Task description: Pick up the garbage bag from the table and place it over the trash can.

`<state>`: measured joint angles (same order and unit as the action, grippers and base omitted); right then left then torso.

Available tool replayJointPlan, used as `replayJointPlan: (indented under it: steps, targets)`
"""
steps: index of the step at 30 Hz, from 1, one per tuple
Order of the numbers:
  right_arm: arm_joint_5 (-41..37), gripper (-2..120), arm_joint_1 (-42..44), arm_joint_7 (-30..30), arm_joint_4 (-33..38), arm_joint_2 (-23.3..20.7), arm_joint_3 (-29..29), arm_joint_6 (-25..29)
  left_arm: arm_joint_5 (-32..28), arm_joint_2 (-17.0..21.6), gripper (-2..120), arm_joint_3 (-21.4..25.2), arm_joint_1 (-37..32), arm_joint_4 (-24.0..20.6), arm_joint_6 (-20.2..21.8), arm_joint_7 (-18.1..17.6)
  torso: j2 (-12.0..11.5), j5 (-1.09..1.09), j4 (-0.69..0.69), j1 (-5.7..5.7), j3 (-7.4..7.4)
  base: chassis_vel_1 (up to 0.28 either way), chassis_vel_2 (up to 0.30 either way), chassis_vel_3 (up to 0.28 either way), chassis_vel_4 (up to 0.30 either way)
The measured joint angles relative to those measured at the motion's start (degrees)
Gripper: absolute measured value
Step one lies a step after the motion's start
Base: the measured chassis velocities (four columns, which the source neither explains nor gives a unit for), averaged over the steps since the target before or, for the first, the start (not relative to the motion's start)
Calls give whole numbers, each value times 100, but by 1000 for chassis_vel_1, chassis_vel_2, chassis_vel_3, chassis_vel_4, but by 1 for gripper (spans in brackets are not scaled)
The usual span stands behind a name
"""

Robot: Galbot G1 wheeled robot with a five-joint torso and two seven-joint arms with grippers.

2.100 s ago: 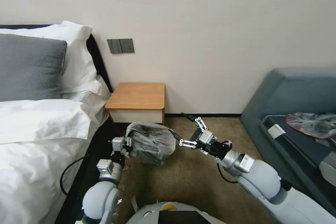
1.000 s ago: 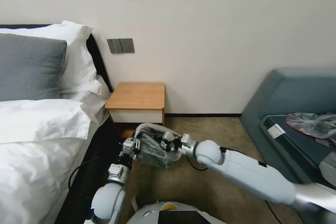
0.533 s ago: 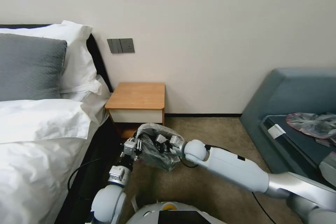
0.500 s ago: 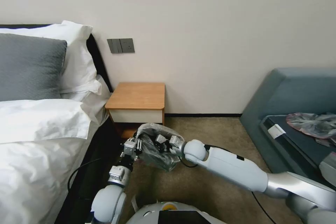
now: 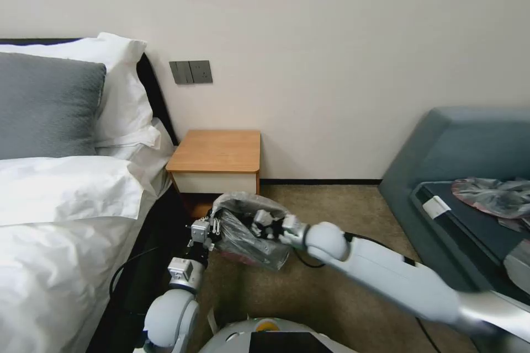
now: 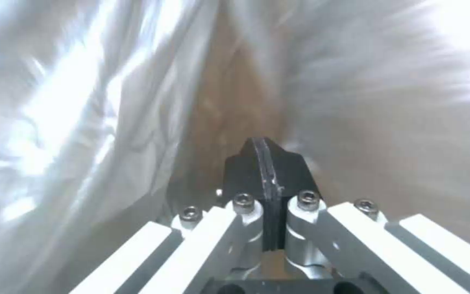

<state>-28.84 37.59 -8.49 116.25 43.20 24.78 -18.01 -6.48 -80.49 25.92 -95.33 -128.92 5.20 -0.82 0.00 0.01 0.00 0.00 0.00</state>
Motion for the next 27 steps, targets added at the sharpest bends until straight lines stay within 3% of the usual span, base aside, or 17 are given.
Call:
replayJointPlan:
  steps: [2,9,12,13,17,20,21,25,27]
  targets:
    - [31,0,552,-96,325,-254,-619,152,-352,20,8,-12,0,-49,210,-119,0,-1,-3,0,0,0,0,0,0]
    - [88,0,1563,-11,1138,-591,-1554,524,-1218,5,8,4,-30,-111,705,-417,0,-1,-4,0,-1,0,0,0,0]
    - [175,15,1867,15,1564,-385,-1922,691,-1729,-141,8,114,-188,-148,905,-581,0,0,6,-1,0,0,0,0,0]
    - [175,15,1867,15,1564,-385,-1922,691,-1729,-141,8,114,-188,-148,905,-581,0,0,6,-1,0,0,0,0,0]
    - [522,27,2487,-46,1778,1,-2583,877,-2096,-145,8,126,-119,-66,1161,-646,0,-1,2,-1,0,0,0,0,0]
    - [892,42,3565,-234,1836,707,-3464,1208,-2368,-63,8,110,-14,119,1440,-670,0,0,-3,-1,-1,0,0,0,0]
    - [892,42,3565,-234,1836,707,-3464,1208,-2368,-63,8,110,-14,119,1440,-670,0,0,-3,-1,-1,0,0,0,0]
    - [1311,62,4647,-570,1667,1529,-4075,1918,-2682,55,8,123,54,384,1685,-717,0,-2,-2,-1,0,0,0,0,0]
    - [1404,65,4784,-640,1628,1682,-4105,2027,-2721,68,8,125,59,456,1692,-700,0,-2,-1,-1,-1,0,0,0,0]
